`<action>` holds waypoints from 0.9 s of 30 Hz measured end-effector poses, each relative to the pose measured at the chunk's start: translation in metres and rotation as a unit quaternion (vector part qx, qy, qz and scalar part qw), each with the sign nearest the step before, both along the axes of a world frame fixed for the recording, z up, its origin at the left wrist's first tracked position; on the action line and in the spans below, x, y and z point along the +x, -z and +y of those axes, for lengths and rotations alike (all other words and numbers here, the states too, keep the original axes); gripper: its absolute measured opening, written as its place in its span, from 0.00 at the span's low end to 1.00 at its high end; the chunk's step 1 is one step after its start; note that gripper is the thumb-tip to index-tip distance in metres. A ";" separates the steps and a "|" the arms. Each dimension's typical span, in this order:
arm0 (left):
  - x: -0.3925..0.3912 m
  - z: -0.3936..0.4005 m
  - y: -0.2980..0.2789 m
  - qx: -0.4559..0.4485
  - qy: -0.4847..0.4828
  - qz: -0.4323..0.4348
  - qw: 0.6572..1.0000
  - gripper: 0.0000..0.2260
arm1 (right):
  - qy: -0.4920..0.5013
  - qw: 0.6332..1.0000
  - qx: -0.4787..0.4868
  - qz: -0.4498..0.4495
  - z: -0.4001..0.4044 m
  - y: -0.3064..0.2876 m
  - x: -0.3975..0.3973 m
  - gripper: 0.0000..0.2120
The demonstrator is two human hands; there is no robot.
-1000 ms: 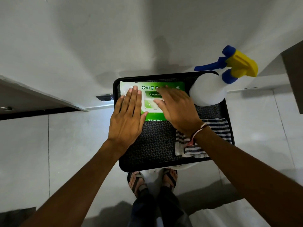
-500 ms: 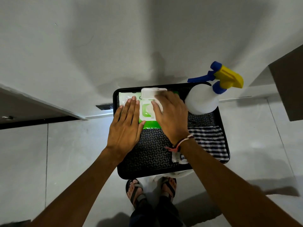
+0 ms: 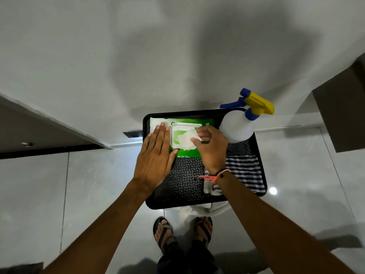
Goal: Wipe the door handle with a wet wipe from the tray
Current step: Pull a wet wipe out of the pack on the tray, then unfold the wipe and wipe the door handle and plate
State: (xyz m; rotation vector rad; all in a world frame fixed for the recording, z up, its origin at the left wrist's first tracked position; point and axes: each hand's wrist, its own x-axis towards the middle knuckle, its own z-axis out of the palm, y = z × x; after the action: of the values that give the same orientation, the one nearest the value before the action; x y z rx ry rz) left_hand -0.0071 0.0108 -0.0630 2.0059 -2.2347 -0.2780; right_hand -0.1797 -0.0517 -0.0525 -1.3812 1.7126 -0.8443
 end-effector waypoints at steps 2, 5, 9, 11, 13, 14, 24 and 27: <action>-0.003 0.005 -0.018 0.005 -0.031 0.093 0.995 0.30 | 0.022 0.999 0.015 -0.045 0.006 -0.011 -0.005 0.11; -0.006 0.008 -0.052 0.055 -0.103 0.307 0.945 0.24 | 0.004 0.991 0.064 -0.120 0.013 -0.034 -0.014 0.12; -0.005 -0.001 -0.124 0.148 -0.177 0.552 0.801 0.17 | -0.121 0.967 0.129 -0.183 0.010 -0.104 -0.024 0.13; 0.000 -0.003 -0.158 0.202 -0.171 0.604 0.752 0.19 | -0.177 0.947 0.160 -0.214 0.004 -0.143 -0.023 0.14; 0.006 0.001 -0.194 0.220 -0.169 0.619 0.735 0.18 | -0.224 0.929 0.174 -0.237 0.000 -0.185 -0.020 0.13; 0.009 0.001 -0.213 0.214 -0.173 0.617 0.737 0.17 | -0.243 0.924 0.172 -0.240 -0.003 -0.206 -0.017 0.13; 0.065 -0.001 -0.346 0.091 -0.209 0.622 0.749 0.13 | -0.295 0.912 0.094 -0.269 -0.025 -0.343 0.028 0.16; 0.089 0.002 -0.366 0.049 -0.228 0.662 0.712 0.09 | -0.290 0.910 0.078 -0.285 -0.023 -0.360 0.058 0.14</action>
State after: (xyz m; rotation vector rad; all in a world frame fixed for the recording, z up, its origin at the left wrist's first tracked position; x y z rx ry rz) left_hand 0.0823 0.0131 0.3026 1.3982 -0.7878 -1.2620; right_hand -0.1219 -0.0751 0.3077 -1.2661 0.8340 -0.6583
